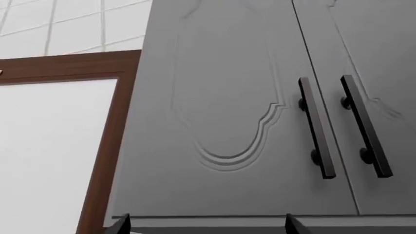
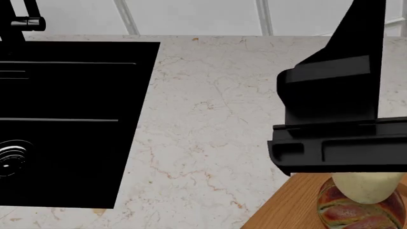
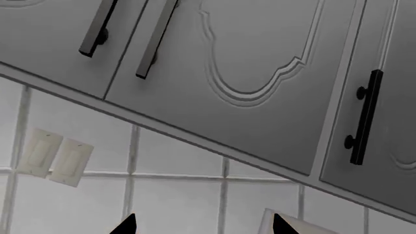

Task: Pick up the wedge of cheese and place it on the slice of bread to prepare a simple cheese on bread dish.

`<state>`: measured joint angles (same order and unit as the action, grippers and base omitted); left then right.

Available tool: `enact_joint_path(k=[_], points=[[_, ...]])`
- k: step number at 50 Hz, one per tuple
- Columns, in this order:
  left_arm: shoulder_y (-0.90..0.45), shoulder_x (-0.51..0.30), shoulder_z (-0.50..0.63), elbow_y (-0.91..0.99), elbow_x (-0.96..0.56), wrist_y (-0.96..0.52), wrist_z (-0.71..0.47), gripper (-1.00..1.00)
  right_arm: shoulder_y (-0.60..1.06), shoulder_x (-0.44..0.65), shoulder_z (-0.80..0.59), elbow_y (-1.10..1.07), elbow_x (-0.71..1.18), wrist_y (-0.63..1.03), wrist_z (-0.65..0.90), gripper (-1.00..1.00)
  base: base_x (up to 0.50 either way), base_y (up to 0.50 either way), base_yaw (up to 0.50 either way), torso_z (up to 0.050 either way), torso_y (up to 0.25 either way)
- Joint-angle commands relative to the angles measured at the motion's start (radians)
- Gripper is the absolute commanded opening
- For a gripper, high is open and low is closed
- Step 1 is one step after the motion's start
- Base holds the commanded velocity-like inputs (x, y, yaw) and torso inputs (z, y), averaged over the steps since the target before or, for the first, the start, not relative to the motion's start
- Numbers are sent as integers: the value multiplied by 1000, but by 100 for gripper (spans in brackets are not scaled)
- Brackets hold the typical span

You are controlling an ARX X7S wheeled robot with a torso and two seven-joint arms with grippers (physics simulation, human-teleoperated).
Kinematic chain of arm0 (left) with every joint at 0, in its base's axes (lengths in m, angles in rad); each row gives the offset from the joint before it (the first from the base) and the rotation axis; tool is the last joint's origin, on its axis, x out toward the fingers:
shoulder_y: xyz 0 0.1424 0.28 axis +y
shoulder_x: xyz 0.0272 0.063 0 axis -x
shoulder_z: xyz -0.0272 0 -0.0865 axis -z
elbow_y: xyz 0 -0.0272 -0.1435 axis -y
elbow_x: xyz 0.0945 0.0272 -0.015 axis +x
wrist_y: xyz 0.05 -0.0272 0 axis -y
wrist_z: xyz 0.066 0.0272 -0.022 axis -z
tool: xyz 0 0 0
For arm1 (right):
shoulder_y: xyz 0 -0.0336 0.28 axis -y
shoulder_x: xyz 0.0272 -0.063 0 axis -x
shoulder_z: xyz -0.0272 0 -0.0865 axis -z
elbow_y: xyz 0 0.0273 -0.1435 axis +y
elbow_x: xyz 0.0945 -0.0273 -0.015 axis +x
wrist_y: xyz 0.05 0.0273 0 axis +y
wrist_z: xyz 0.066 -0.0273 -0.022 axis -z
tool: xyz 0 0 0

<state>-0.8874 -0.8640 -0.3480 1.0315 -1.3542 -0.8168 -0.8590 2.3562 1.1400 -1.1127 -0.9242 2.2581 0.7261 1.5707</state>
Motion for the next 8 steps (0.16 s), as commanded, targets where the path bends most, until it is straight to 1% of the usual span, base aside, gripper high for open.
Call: enact_joint_path(k=[1,5,6,8], points=[[88,-95,91,11,101,197,6,100,0,-1,50,-22,12,11,0,100,0,0,0,0,0],[85,-120,107,11,101,215,-5,100,0,-8,23,-22,6,1,0,100,0,0,0,0,0],[86,-131,112,12,100,218,-10,100,0,-5,-1,-25,-5,5,0,100,0,0,0,0,0],[89,-139,127,12,110,231,-11,100,0,-5,2,-27,2,-2,0,100,0,0,0,0,0]])
